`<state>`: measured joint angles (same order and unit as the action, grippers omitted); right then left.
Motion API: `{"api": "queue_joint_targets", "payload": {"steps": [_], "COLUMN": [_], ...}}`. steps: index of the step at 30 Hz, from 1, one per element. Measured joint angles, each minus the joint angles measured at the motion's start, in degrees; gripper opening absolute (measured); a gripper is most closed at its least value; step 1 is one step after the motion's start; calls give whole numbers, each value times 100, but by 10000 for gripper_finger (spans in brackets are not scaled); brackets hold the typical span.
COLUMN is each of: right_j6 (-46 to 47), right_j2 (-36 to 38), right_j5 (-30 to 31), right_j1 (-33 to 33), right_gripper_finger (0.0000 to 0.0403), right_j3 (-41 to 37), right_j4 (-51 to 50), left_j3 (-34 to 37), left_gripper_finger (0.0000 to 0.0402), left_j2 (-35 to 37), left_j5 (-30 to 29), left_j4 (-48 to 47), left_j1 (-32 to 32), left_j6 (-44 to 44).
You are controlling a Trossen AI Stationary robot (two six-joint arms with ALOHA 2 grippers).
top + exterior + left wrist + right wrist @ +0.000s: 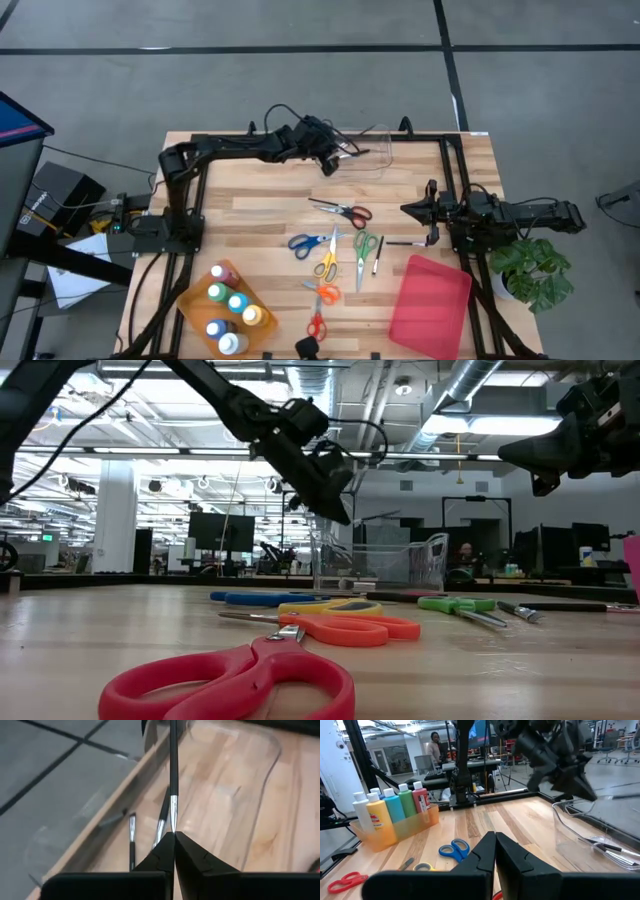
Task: Pick & Place Paint Supplies
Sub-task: Put the eyeshadow brush into the transparent bin
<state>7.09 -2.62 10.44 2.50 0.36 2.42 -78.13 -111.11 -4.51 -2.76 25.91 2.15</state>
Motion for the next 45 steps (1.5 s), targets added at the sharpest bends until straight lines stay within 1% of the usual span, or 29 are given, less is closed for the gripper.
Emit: {"api": "queue_joint_targets", "payload": {"steps": [7,12,20,35,40,45], "right_j6": [0,0,0,0,0,0], "right_j2": [1,-1,1,-1,-1,-1], "right_j5": [1,1,4,4,4,4], "right_j1": [0,0,0,0,0,0], "right_gripper_finger": [8,8,8,8,8,8], "right_j3": [0,-1,0,-2,-2,-2], "right_j4": [0,0,0,-1,-1,0], "left_j3": [5,5,0,0,5,11], "left_gripper_finger": [0,0,0,1,10,30], "left_j2": [-283,-293,-278,-278,-285,-289], "left_j5": [22,26,28,28,26,26], "left_j4": [-5,-61,-508,-477,-420,-367], "left_j1": [0,0,0,0,0,0], "left_j6": [-33,-106,-114,-96,-92,-91]}}
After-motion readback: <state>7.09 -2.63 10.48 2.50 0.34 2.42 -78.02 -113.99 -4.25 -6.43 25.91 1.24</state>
